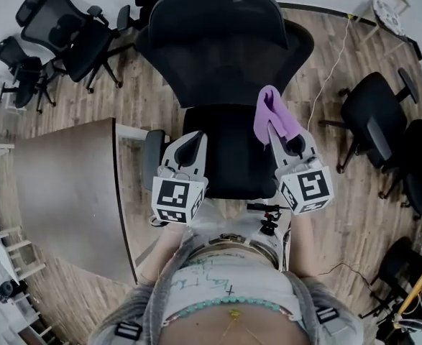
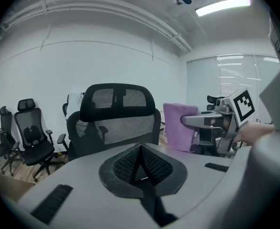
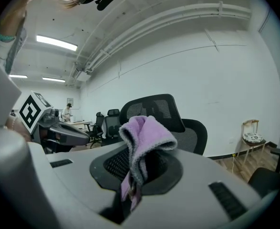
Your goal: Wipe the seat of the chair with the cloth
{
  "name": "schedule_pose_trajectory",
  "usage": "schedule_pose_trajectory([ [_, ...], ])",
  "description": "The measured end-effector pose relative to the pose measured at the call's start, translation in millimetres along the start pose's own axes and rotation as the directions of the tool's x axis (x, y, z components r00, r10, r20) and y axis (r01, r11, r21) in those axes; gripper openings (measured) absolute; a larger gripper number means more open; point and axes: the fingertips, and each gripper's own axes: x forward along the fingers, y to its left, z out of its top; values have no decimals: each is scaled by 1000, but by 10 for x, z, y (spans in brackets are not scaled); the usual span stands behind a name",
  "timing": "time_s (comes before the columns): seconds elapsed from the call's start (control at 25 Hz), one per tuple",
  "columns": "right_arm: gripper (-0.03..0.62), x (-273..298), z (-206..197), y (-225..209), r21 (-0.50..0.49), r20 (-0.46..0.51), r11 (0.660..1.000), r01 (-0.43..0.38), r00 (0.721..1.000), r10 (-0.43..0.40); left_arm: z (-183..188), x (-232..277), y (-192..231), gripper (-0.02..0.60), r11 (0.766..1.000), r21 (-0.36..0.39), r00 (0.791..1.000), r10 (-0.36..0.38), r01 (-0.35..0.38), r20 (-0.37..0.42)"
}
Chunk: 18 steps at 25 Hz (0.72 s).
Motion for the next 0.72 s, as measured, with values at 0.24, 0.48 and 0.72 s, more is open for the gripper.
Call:
schedule_pose_trajectory([
  [0.24,48,527,-41,279,36,-21,996,82,997,-81,-45,110,670,3,995,-23,996,-92,92,-3],
  [0.48,48,918,-154,543,39,-54,996,80,995,-78,-356,80,1136,3,992,-76,994,-107,104,-31],
  [0.72,48,1181,-312,659,54,-80,996,68,995,-64,-587,120,1474,3,993,-91,996,-80,76,-43],
])
